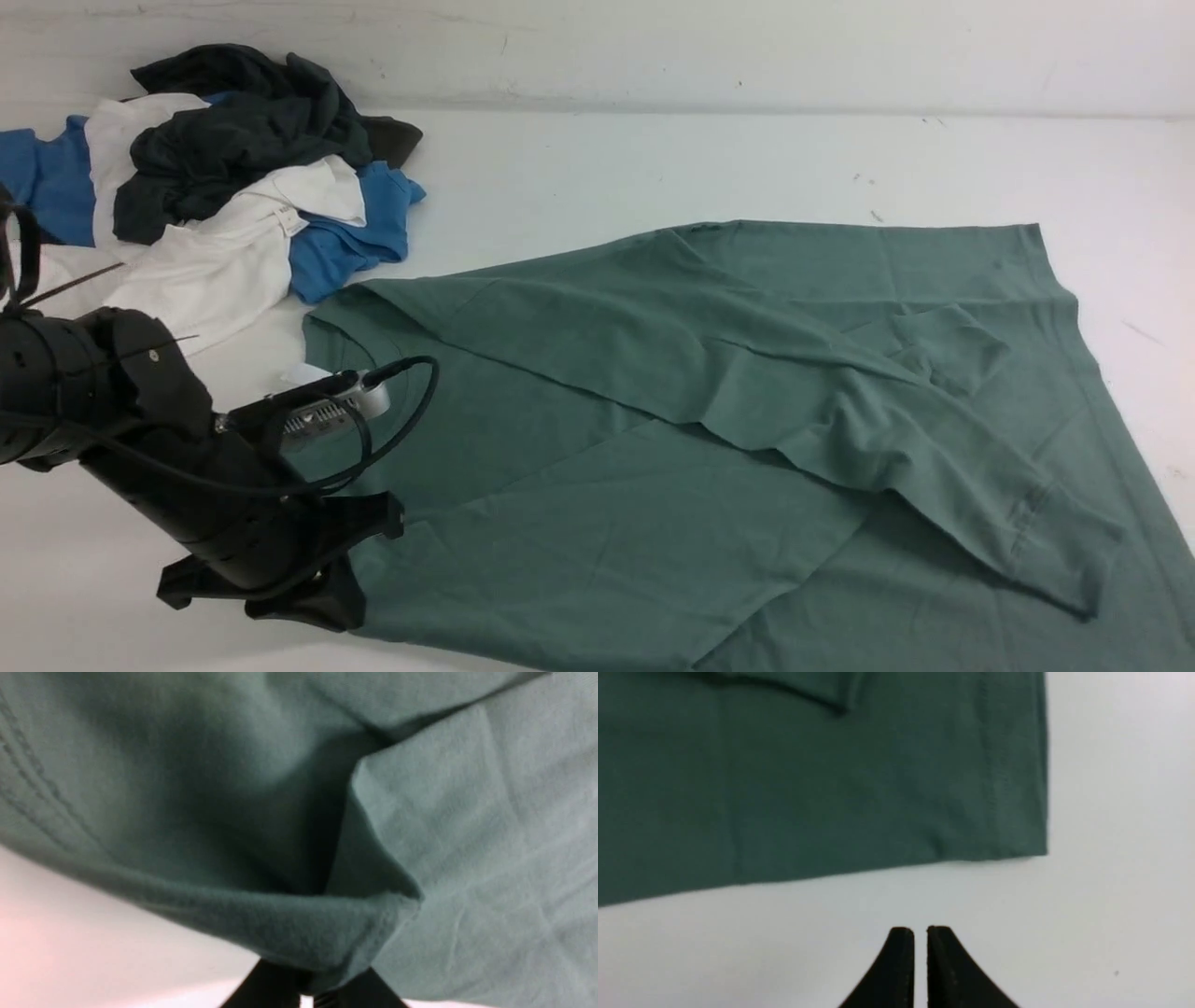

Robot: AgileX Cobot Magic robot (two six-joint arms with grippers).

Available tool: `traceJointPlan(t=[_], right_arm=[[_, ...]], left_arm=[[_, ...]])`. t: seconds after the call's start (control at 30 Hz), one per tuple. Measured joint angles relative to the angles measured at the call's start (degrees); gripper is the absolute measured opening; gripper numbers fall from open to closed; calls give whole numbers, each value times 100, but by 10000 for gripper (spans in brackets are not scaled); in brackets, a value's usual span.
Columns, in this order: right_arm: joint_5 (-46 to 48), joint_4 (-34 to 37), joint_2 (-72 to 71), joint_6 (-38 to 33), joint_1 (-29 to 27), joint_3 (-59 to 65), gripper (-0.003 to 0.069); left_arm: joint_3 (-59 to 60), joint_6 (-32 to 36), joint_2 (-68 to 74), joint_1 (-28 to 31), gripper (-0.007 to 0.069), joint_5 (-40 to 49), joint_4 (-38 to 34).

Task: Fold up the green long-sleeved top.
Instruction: Use both arms simultaneously to clamp the lower edge of the clothing fabric

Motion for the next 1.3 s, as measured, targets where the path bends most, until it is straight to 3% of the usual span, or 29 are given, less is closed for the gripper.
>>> traceJointPlan(t=[0.13,0.43,0.6,0.77,0.9,1.03,1.3], right_arm=[[12,-95,635,50,0,0,108],[-532,-594,2400,189,0,-177,329],[-620,-608,2720,202,0,-344,350],[-581,-453,2866,-41,0,-417,256],[-536,-234,2902,-212,9,-452,46],[-471,-305,2823,-212,6,-421,27],[601,-504,1684,103,6,-8,24]], left_arm=[[-1,62,-37,208,10,127,169],[-1,172,-54,277,10,133,260],[-1,171,-54,277,10,133,260],[-1,171,-54,277,10,133,260],[-1,171,-60,277,10,155,260],[56,171,-223,277,10,284,260],[785,171,-1330,0,10,543,272]])
